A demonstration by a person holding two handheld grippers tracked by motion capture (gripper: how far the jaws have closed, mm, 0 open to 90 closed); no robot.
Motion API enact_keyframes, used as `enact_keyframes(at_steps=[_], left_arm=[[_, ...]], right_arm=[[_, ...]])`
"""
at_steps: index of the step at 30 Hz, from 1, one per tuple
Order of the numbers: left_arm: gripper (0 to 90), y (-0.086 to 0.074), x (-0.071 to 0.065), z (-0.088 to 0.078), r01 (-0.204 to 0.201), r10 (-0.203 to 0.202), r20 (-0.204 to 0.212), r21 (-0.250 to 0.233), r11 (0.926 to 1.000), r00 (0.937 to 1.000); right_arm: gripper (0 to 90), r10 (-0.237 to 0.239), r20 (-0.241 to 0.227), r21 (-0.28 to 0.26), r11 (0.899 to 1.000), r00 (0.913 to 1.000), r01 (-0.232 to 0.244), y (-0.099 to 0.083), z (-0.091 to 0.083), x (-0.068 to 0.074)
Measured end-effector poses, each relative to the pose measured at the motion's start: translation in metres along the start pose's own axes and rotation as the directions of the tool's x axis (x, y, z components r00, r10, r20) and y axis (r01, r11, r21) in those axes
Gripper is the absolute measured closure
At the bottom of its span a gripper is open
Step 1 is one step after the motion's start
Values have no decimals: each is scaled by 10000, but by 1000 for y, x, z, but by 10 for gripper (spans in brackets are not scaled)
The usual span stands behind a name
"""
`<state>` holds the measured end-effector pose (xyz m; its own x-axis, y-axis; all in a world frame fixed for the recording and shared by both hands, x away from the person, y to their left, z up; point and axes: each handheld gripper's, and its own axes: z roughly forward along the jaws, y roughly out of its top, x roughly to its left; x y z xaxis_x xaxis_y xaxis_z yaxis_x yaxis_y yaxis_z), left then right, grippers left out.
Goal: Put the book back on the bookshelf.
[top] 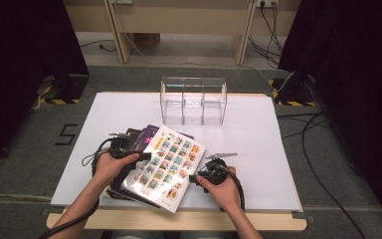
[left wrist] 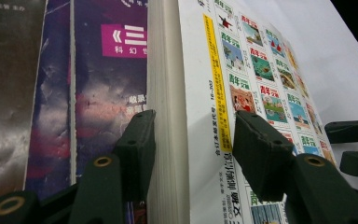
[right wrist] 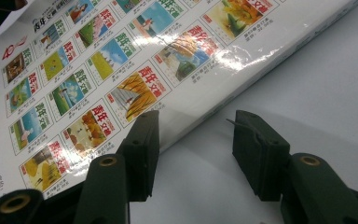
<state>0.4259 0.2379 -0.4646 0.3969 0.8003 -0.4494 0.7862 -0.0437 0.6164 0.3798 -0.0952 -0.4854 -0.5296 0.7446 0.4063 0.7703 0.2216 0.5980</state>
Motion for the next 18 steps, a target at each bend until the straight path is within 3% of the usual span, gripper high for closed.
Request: enact_keyframes(at_steps=[2,5,11,14,15,18], left_arm=[[487,-1,2,-1,201,-201,174,15,9998,9996],[498,-2,2,-1,105,-105,108,54,9999,9999],[556,-4,-1,-3,157,-155,-98,129,9998,9998],[587,-6,0,-4,496,-496,37,11,9988,9988],[600,-10,2,-6,1049,-1047,323,-47,9945,9940],[626,-13,0,-11,1187,-1188,578,48,9929,9912]], right_arm=[[515,60,-285,-70,10000,9996,-62,-1,1,0],[503,-241,-145,-113,9996,9996,239,-2,2,8],[453,400,-579,-3,9992,9975,-401,-2,7,6],[451,466,-491,-6,9989,9977,-466,-2,7,7],[448,407,-357,63,9992,9985,-405,-1,8,9],[451,452,-456,117,9989,9979,-447,-1,8,7]])
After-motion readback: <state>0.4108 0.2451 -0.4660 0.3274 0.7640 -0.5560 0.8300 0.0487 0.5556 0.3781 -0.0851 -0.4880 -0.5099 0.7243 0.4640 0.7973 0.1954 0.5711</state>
